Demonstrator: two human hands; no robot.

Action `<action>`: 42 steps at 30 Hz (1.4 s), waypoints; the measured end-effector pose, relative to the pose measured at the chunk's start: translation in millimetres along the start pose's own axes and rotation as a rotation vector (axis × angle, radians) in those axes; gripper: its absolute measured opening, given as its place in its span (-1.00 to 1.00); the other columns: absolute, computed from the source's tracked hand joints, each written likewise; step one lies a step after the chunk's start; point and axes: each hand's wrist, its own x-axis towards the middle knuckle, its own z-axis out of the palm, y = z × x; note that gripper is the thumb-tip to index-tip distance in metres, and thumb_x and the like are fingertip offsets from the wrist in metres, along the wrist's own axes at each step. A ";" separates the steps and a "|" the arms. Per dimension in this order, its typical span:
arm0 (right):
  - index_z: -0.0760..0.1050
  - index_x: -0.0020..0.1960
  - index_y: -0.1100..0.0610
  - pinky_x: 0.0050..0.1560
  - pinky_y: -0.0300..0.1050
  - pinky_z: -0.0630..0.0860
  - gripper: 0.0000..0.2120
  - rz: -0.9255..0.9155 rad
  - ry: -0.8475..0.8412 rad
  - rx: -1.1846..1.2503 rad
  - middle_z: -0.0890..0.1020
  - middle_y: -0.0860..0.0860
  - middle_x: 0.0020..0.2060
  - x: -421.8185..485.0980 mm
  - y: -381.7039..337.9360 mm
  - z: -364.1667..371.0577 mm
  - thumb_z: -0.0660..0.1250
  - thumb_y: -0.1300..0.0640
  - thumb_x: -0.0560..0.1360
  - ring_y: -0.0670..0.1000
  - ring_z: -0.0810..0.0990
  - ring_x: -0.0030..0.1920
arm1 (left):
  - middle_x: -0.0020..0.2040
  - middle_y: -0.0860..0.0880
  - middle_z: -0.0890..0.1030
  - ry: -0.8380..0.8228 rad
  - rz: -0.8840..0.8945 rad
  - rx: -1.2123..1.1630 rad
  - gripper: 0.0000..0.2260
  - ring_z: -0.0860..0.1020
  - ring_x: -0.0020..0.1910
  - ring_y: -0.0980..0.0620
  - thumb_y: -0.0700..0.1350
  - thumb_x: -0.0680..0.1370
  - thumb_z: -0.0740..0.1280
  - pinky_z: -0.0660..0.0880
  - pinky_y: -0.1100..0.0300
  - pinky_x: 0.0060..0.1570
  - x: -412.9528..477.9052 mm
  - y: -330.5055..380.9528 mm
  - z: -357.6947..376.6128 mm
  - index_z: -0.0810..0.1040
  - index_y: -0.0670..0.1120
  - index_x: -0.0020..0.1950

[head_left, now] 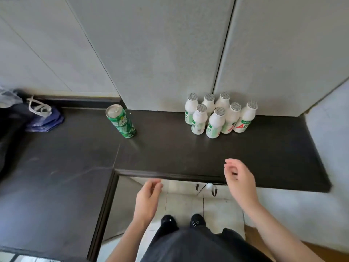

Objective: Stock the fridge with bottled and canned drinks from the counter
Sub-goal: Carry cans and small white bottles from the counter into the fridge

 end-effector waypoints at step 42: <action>0.49 0.16 0.23 0.07 0.11 0.55 -0.54 -0.305 0.239 -0.138 0.56 -0.03 0.00 81.3 -77.3 28.9 0.23 -0.11 0.47 0.02 0.55 0.06 | 0.09 0.22 0.48 0.452 0.232 -0.443 -0.59 0.52 0.01 0.36 -0.22 0.54 0.35 0.43 0.52 -0.08 102.8 78.0 -53.3 0.31 0.01 0.33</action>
